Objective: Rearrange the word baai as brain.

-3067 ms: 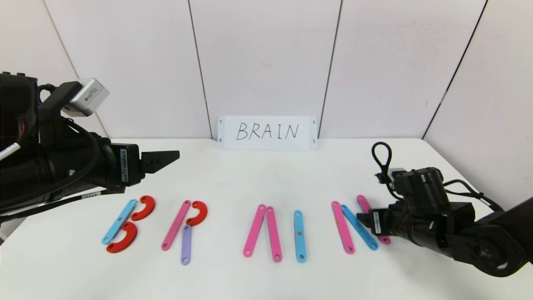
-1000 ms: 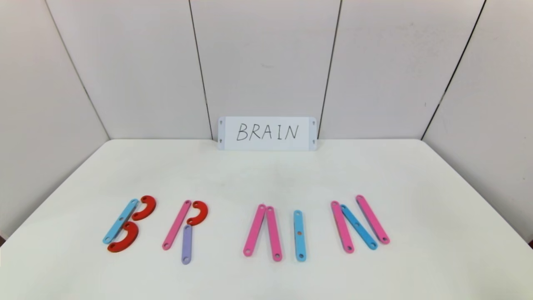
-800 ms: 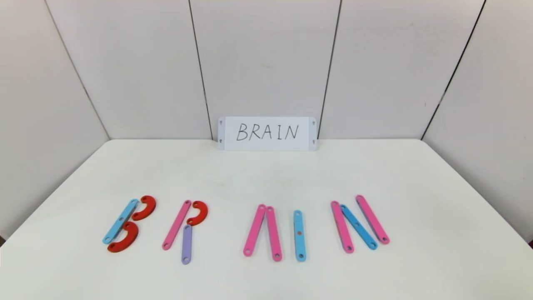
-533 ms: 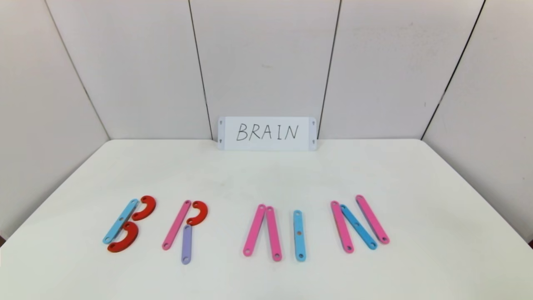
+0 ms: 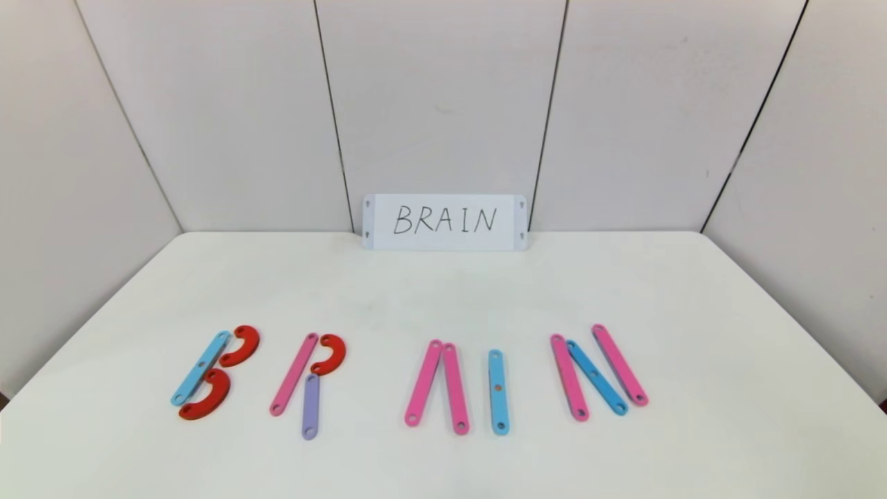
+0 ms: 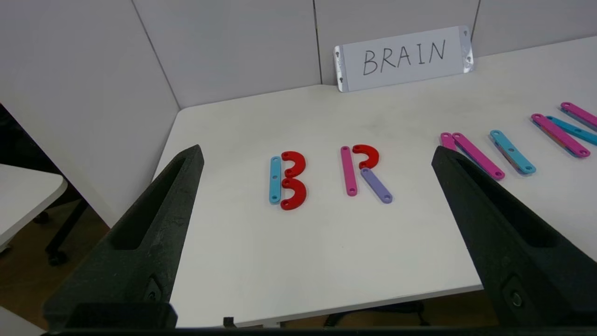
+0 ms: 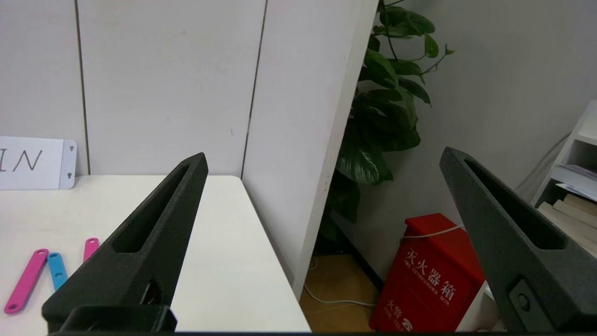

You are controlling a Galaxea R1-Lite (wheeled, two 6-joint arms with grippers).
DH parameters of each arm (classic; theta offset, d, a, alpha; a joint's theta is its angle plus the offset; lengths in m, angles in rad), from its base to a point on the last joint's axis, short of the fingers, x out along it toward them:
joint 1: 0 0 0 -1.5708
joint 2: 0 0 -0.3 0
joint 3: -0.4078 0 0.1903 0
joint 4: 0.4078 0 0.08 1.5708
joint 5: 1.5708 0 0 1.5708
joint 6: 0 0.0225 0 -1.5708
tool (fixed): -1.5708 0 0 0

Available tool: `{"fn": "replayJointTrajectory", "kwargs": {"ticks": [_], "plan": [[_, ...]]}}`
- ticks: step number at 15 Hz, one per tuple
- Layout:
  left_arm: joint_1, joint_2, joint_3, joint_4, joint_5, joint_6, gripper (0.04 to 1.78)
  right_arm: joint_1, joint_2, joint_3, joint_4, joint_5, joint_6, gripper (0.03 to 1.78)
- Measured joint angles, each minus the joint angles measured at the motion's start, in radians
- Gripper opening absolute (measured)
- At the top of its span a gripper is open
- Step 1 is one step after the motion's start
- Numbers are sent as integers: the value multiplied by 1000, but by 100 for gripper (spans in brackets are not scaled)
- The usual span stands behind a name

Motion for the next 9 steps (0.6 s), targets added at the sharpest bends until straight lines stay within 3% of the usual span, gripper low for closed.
{"fn": "replayJointTrajectory", "kwargs": {"ticks": [2,4,9], "plan": [[-3,-58,30,-30,-36,-15,172,-4,-50,24,-10,5,0,174],[-8,-120,57,-143,-88,-75,172,-6,-103,39,-74,40,14,174],[-11,-169,199,-262,-61,-112,172,-7,-141,190,-481,70,50,174]]}}
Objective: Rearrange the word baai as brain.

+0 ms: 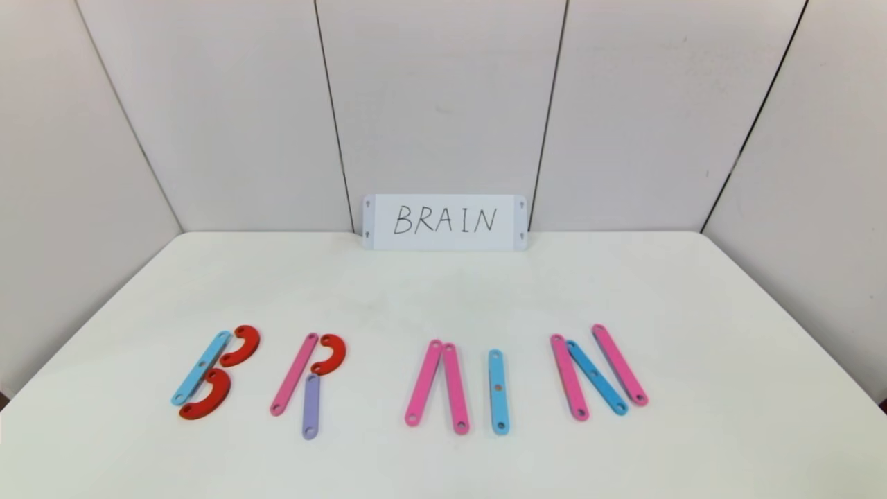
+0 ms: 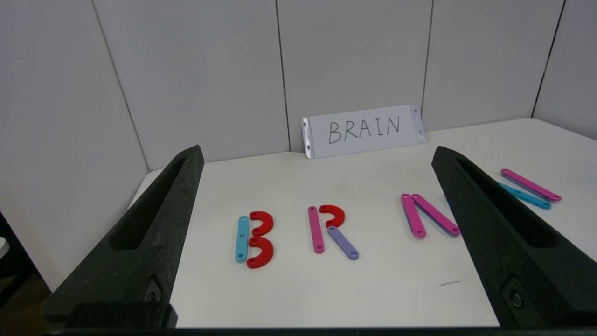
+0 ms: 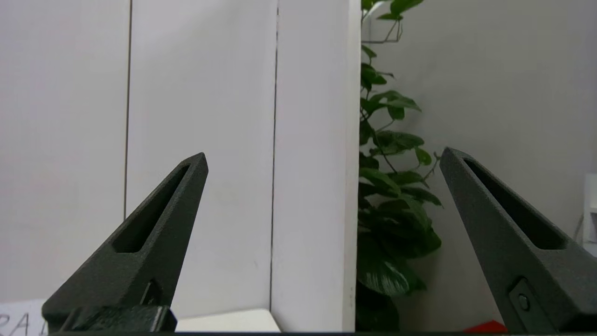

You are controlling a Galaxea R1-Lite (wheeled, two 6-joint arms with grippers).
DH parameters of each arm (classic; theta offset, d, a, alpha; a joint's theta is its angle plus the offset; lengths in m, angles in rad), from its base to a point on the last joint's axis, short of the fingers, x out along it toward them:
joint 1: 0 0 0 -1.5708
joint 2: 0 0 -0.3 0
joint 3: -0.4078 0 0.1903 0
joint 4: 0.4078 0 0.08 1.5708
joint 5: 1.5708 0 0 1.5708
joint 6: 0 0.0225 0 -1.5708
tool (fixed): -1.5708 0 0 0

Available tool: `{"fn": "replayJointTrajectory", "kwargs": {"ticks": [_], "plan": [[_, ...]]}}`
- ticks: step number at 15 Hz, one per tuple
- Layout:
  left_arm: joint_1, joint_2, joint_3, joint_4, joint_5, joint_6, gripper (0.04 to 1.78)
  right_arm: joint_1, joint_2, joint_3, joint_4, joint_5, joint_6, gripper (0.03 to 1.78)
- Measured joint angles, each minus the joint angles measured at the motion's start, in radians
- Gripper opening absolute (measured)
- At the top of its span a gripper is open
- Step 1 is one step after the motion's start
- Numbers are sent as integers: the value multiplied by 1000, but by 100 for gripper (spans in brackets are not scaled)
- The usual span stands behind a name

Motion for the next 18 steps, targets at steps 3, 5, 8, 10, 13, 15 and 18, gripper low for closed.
{"fn": "replayJointTrajectory", "kwargs": {"ticks": [3,5,8,10,13,15,18], "plan": [[0,-2,199,-170,6,-4,172,-1,-1,207,-193,1,0,174],[0,-3,385,-362,21,2,172,-1,-1,377,-321,1,1,174],[0,-3,606,-650,63,17,172,-1,-1,624,-482,8,3,174],[0,-3,665,-718,70,22,172,0,-1,749,-555,37,11,174],[0,-3,712,-719,64,26,172,0,-1,862,-574,63,19,174],[0,-3,730,-713,64,19,172,-1,-1,891,-549,84,47,174],[0,-3,736,-696,49,32,172,-1,-1,900,-480,121,53,174]]}}
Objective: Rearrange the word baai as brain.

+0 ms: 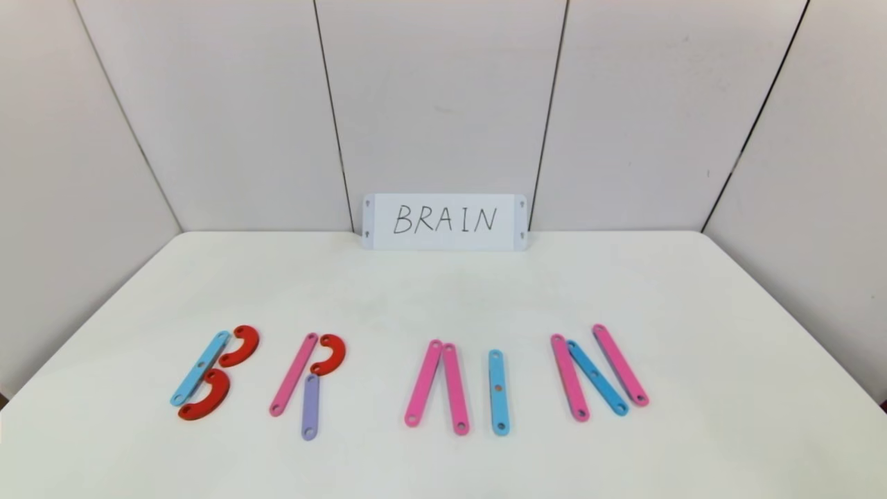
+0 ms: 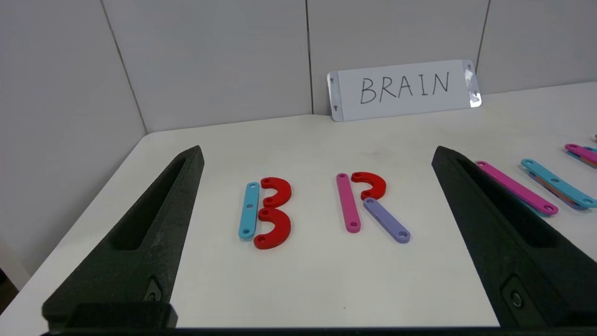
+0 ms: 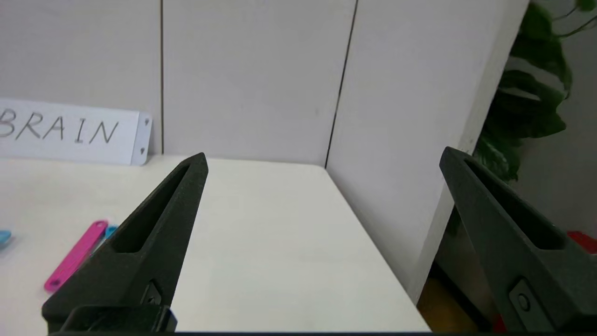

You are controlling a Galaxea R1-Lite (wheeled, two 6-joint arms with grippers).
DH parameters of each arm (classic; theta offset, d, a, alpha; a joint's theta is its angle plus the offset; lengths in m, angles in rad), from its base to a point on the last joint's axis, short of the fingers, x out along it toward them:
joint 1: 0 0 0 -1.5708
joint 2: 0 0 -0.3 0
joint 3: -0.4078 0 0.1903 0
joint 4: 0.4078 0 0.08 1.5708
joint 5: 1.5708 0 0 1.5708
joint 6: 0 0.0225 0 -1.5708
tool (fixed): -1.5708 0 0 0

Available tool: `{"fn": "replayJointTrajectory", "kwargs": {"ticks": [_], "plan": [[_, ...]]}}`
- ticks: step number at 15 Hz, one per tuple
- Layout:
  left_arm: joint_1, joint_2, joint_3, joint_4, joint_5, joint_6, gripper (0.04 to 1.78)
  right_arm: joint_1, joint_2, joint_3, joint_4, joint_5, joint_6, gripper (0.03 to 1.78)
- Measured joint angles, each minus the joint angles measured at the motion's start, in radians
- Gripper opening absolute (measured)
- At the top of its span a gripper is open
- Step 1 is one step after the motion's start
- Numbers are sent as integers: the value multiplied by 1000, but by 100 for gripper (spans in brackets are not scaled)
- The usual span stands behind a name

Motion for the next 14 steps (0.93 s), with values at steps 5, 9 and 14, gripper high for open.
{"fn": "replayJointTrajectory", "kwargs": {"ticks": [5,9,14], "plan": [[0,0,0,73,-21,5,172,0,0,1,157,41,8,174],[0,0,0,160,11,4,172,0,0,1,209,63,51,174],[0,0,0,189,43,-11,172,0,0,0,355,160,89,174]]}}
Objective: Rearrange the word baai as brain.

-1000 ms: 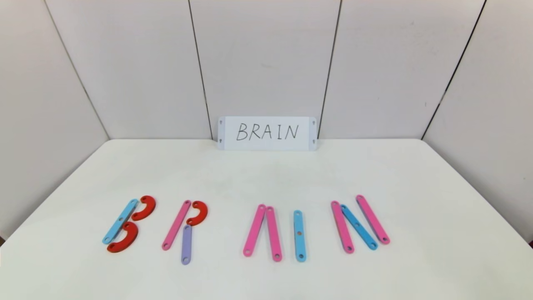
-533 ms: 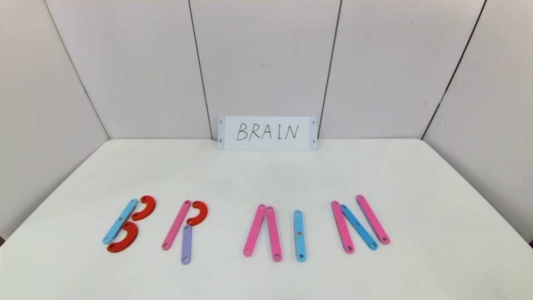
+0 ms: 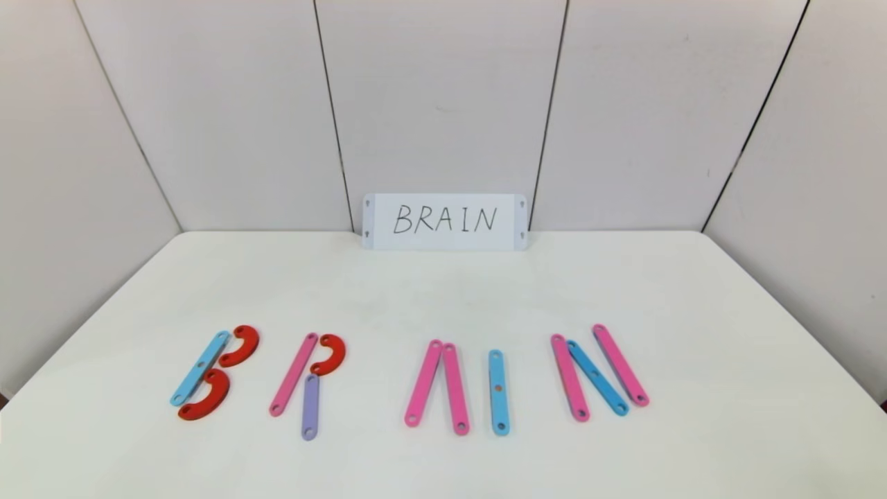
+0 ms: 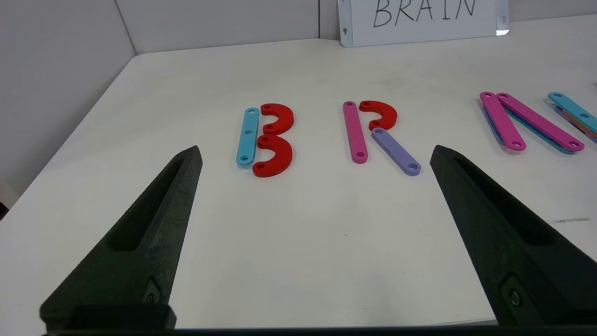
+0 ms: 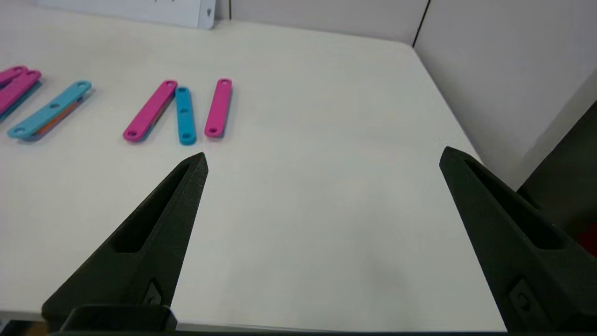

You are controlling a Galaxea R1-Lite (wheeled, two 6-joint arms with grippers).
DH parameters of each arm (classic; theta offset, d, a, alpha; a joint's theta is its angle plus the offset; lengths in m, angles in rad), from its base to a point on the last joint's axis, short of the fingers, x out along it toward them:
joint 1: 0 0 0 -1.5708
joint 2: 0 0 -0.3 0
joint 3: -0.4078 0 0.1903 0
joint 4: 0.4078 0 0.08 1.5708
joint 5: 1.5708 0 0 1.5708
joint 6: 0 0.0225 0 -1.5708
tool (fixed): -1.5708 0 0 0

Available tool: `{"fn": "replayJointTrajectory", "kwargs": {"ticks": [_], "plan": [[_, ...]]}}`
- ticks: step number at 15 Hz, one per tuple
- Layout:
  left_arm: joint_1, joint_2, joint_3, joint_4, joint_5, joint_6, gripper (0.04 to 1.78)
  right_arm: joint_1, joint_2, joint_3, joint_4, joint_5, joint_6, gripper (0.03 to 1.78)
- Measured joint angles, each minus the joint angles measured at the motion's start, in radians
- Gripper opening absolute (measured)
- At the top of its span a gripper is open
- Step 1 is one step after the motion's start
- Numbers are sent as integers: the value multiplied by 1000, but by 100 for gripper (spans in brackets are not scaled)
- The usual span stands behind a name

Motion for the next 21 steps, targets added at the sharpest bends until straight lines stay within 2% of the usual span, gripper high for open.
{"fn": "replayJointTrajectory", "kwargs": {"ticks": [3,5,9,17,21], "plan": [[0,0,0,1,-4,-10,172,0,0,0,-9,-3,18,174],[0,0,0,9,-4,-84,172,0,0,0,-10,-6,53,174],[0,0,0,28,3,-251,172,0,0,1,-12,-7,60,174],[0,0,0,21,18,-143,172,0,0,1,-12,-6,55,174],[0,0,0,48,63,15,172,0,0,1,-12,-6,54,174]]}}
